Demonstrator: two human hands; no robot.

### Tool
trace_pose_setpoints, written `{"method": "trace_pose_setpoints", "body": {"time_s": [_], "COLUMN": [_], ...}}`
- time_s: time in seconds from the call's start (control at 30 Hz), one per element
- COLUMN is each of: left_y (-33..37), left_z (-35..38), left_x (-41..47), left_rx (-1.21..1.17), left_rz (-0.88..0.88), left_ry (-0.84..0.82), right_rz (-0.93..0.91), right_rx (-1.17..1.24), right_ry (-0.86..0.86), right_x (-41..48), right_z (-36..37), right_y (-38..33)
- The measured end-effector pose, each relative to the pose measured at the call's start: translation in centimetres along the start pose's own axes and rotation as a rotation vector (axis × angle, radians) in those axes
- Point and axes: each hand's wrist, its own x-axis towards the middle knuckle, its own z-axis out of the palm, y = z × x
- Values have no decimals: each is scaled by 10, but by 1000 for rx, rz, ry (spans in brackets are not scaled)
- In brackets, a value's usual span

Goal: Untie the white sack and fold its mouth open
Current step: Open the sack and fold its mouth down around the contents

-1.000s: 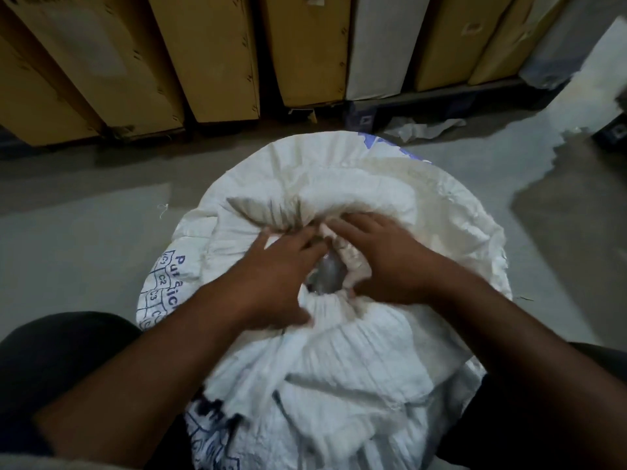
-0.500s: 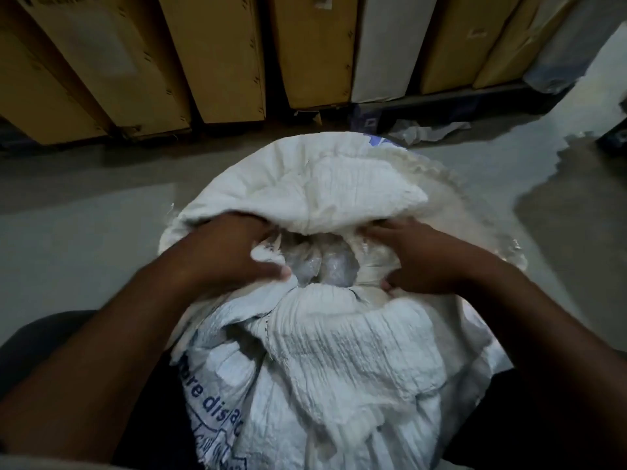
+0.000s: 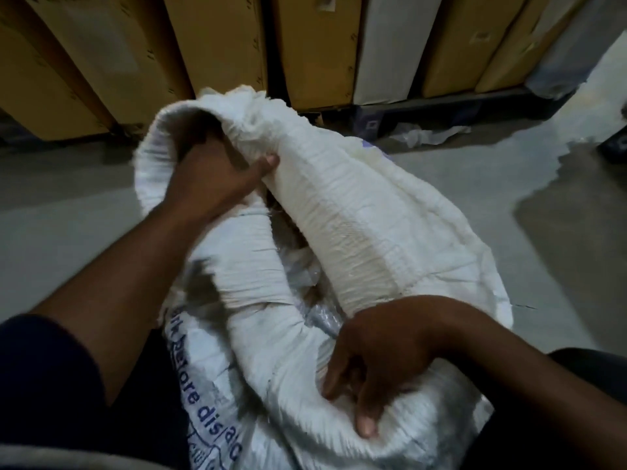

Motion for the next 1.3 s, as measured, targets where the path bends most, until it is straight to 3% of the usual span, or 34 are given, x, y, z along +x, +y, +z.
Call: {"method": "trace_pose_setpoints", "body": {"time_s": [0.1, 0.17, 0.23, 0.37, 0.47, 0.7, 0.83, 0.93, 1.03, 1.17, 1.2, 1.27, 1.3], "left_y": [-5, -2, 1, 15, 32, 33, 32, 33, 29, 7, 10, 5, -2], "left_z": [5, 11, 19, 33, 41, 55, 42, 29, 27, 28, 16, 3, 1], "left_x": [17, 19, 19, 3, -21, -93, -146, -186, -216, -249, -255, -258, -249], "left_rx": [180, 236, 298, 408, 446, 751, 901, 919, 883, 806, 829, 863, 913], "left_rz": [-12, 4, 32, -85, -127, 127, 304, 312, 401, 336, 258, 312, 252], "left_ry": [27, 22, -30, -250, -368, -502, -630, -710, -610, -727, -855, -892, -803], "right_rz": [11, -14, -59, -110, -102, 208, 333, 365, 408, 460, 474, 495, 499], "right_rx": [-64, 35, 111, 169, 151, -129, -158, -145, -147, -126, -97, -33, -13], "right_ry": [-132, -70, 185, 955, 1188, 929, 912, 920, 921, 967, 988, 1045, 1062], "right_x": [-2, -3, -2, 9, 25, 33, 20, 15, 11, 3, -1, -11, -16], "right_z": [7, 6, -3, -26, -34, -35, -35, -35, -36, -42, -44, -50, -52], "right_y": [-4, -5, 1, 17, 23, 60, 73, 77, 80, 87, 89, 93, 96]}}
